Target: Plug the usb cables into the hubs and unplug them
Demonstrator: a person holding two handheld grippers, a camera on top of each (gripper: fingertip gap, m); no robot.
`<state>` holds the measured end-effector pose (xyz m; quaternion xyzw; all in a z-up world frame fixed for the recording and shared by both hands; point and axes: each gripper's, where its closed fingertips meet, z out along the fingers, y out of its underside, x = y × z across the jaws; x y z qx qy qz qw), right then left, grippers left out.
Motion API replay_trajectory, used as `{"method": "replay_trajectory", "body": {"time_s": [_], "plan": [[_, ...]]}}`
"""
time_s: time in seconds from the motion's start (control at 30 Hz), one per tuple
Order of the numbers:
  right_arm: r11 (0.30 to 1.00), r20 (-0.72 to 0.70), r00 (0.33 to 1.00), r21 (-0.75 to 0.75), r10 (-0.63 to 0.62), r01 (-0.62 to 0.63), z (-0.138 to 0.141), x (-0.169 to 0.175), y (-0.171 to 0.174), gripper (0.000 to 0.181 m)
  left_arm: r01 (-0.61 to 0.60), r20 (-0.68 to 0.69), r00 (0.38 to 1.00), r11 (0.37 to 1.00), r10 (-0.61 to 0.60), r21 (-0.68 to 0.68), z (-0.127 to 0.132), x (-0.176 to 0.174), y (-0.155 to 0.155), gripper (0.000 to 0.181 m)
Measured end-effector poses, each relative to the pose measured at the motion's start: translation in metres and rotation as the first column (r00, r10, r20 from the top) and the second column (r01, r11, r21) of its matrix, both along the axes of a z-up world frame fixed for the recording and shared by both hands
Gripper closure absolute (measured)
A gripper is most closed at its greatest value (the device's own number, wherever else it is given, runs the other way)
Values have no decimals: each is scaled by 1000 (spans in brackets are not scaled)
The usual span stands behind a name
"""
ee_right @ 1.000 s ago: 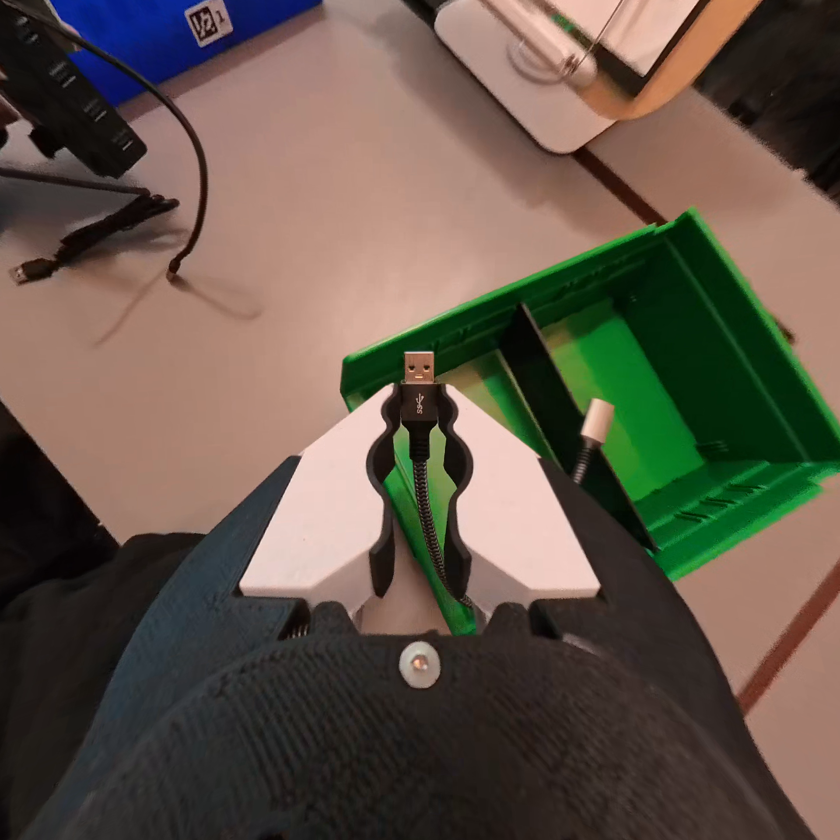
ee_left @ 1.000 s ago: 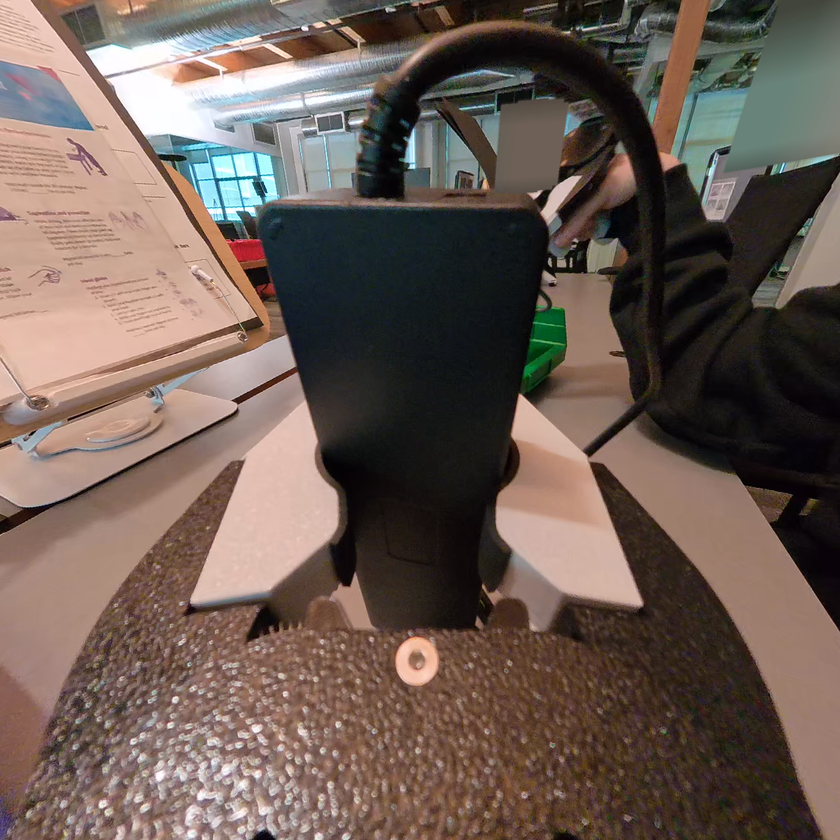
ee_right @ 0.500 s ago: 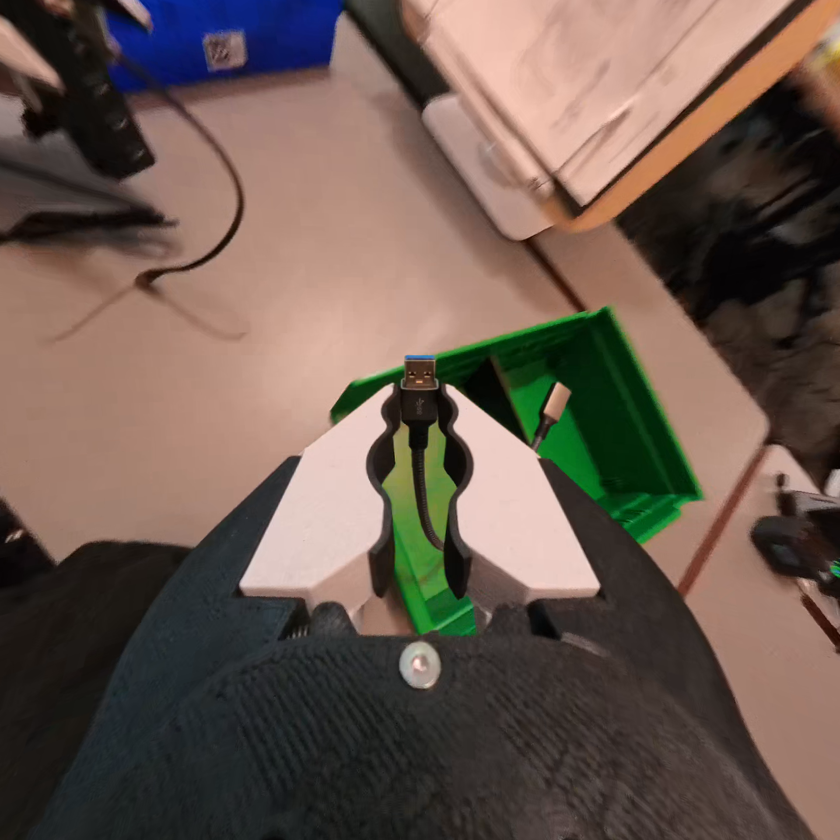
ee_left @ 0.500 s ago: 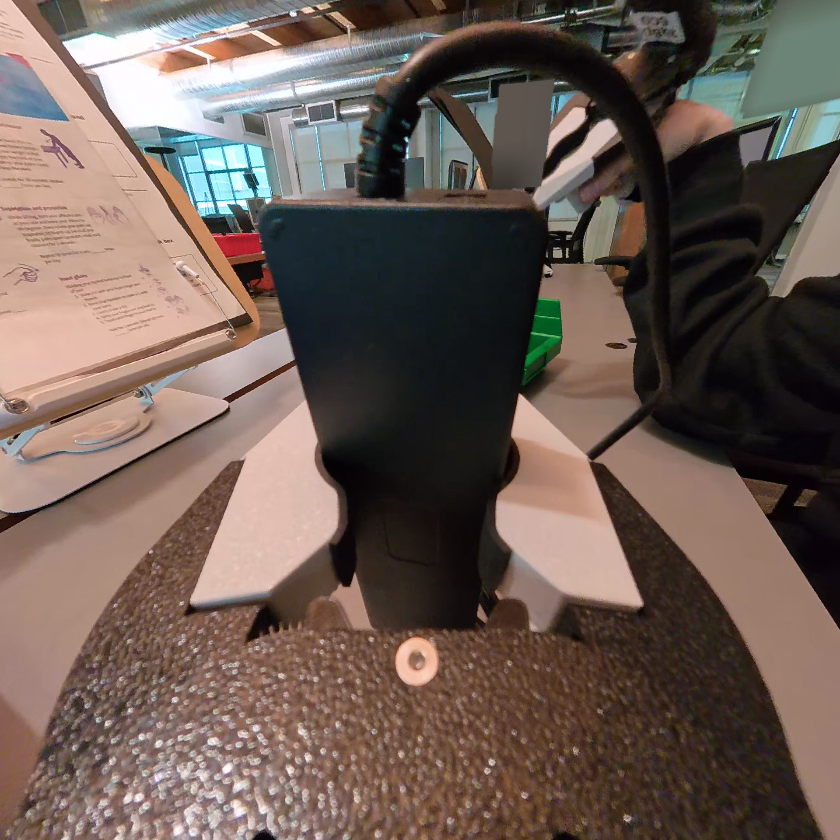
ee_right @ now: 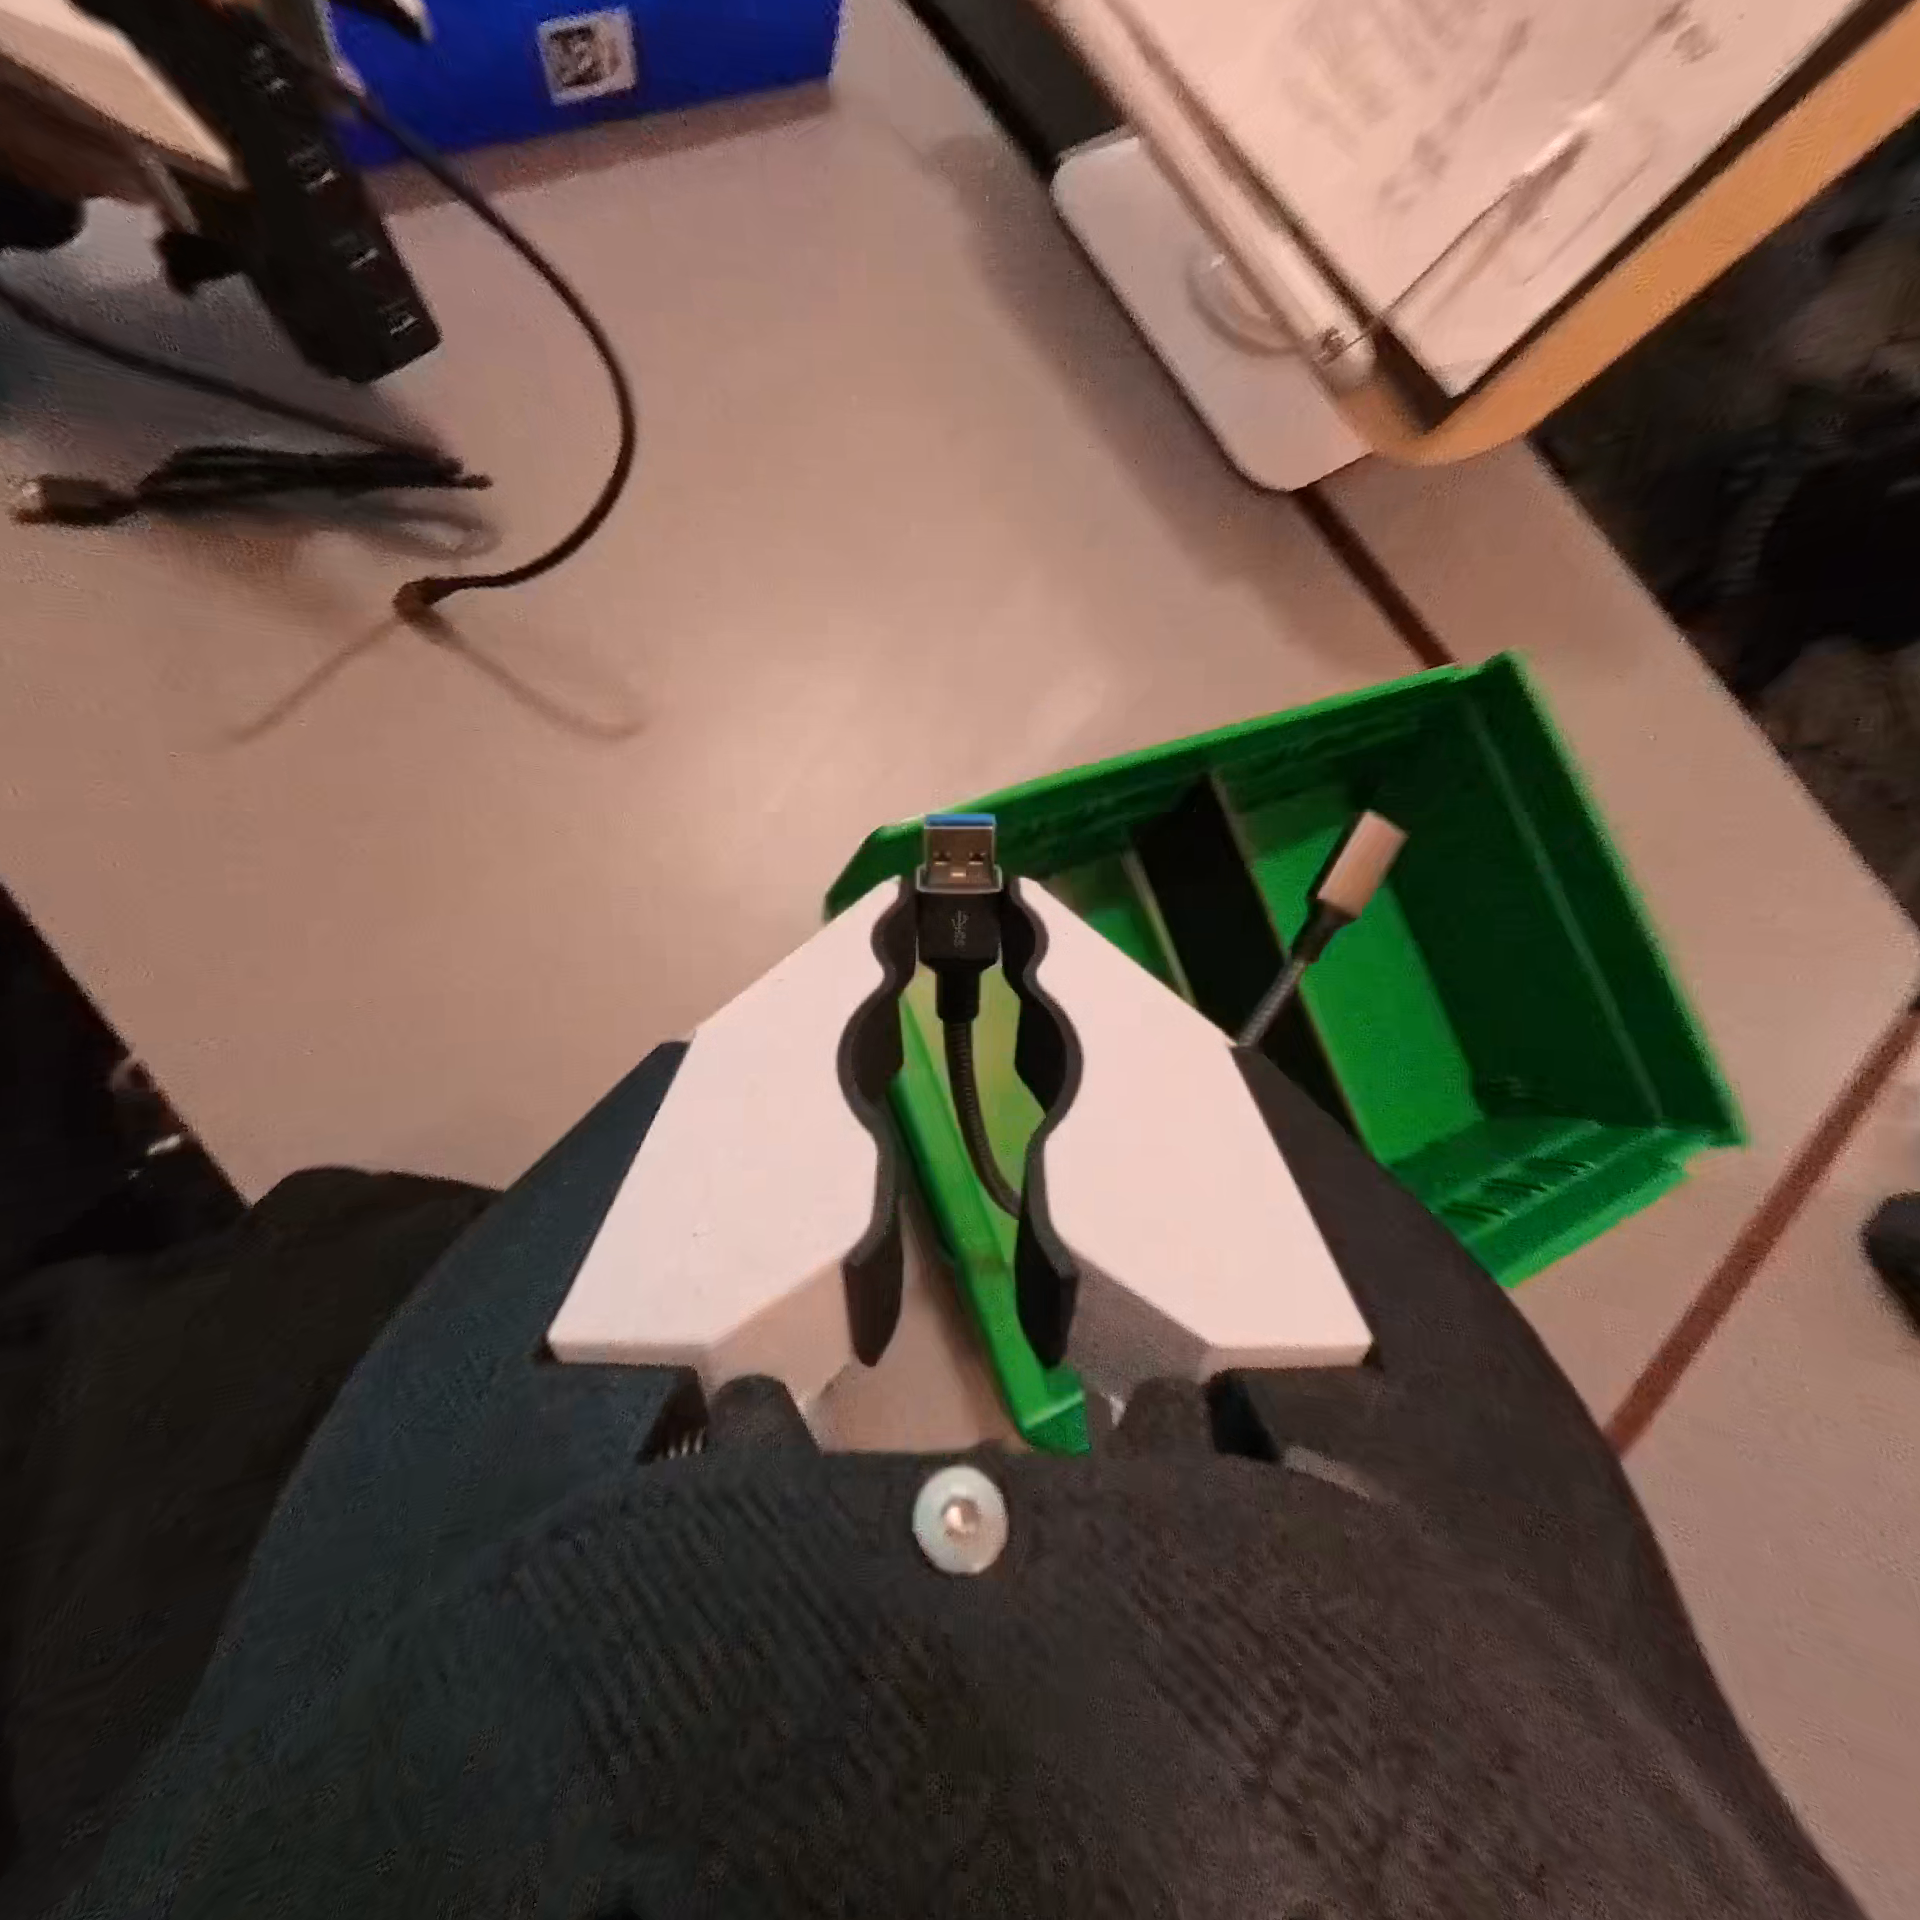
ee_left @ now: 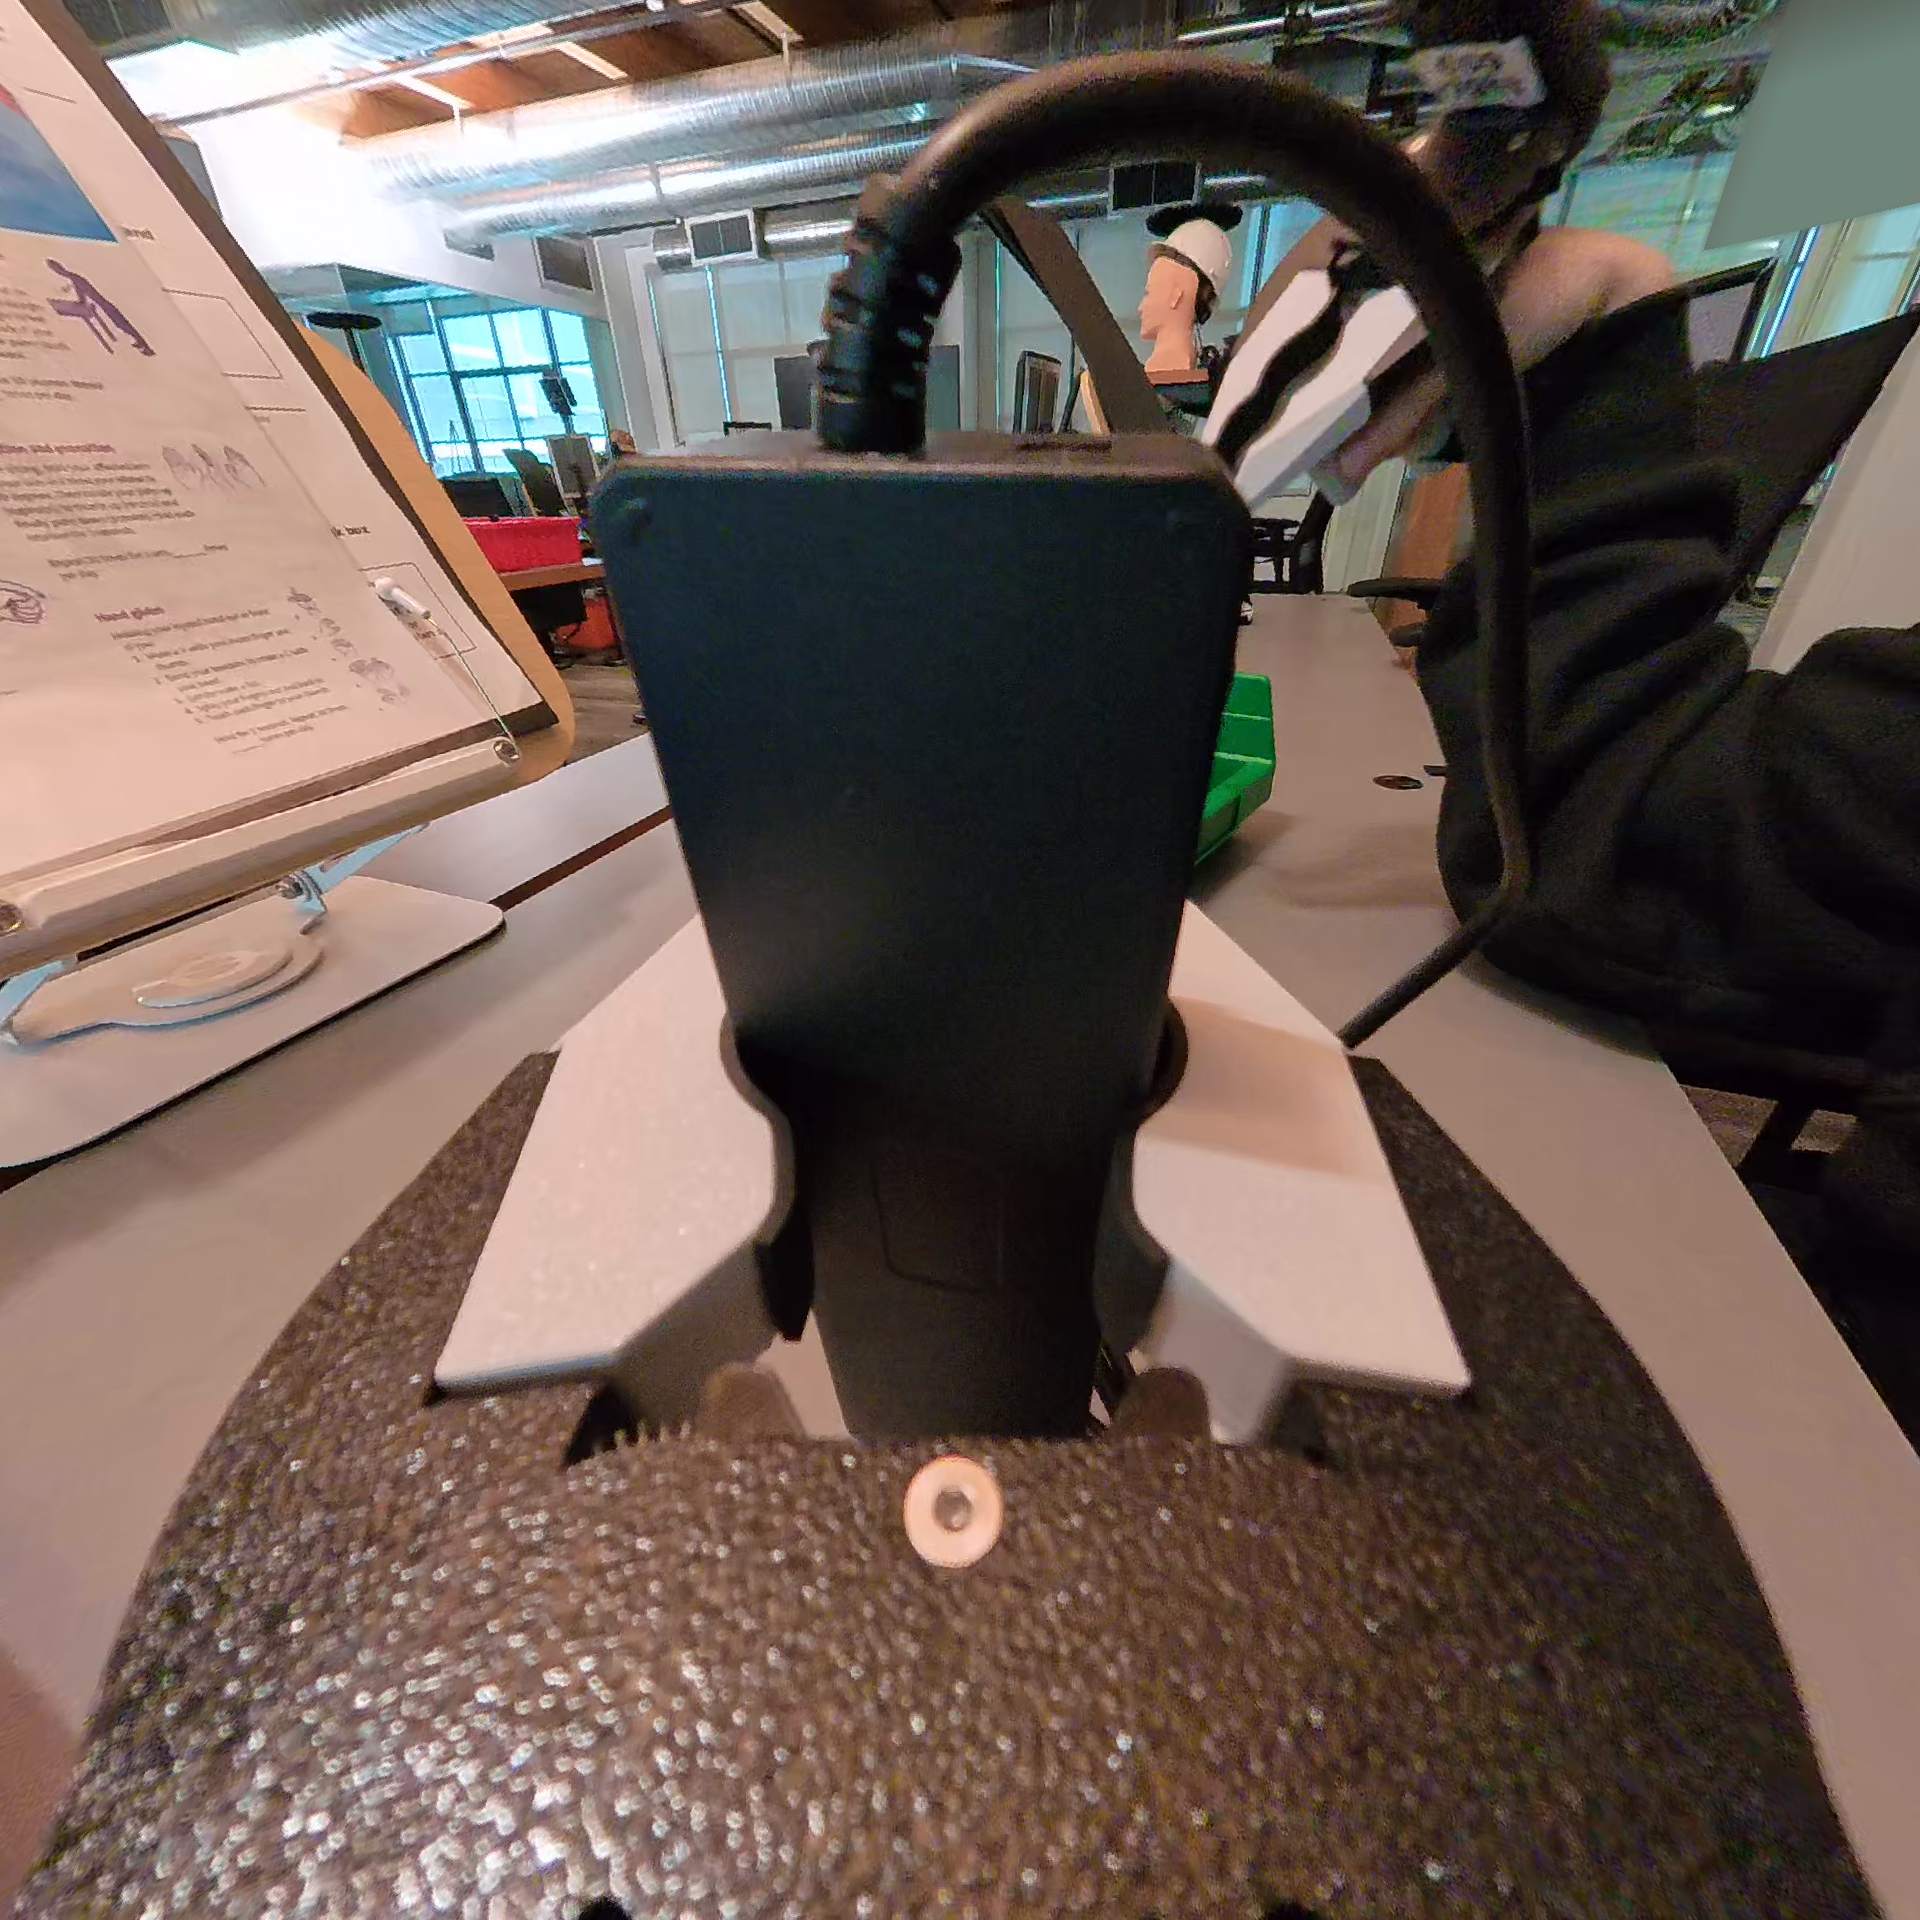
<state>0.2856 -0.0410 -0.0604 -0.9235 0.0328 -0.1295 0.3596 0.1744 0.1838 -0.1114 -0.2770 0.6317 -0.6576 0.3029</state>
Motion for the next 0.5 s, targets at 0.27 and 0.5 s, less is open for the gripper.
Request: {"method": "replay_trajectory", "body": {"time_s": [0.27, 0.5], "plan": [[983, -178, 981, -149, 79, -106, -48, 11, 2, 166, 4, -7, 1000, 1000, -4, -6, -1, 1, -1, 118], [925, -379, 922, -320, 76, -207, -105, 16, 17, 166, 4, -19, 1000, 1000, -4, -7, -4, 2, -1, 118]]}}
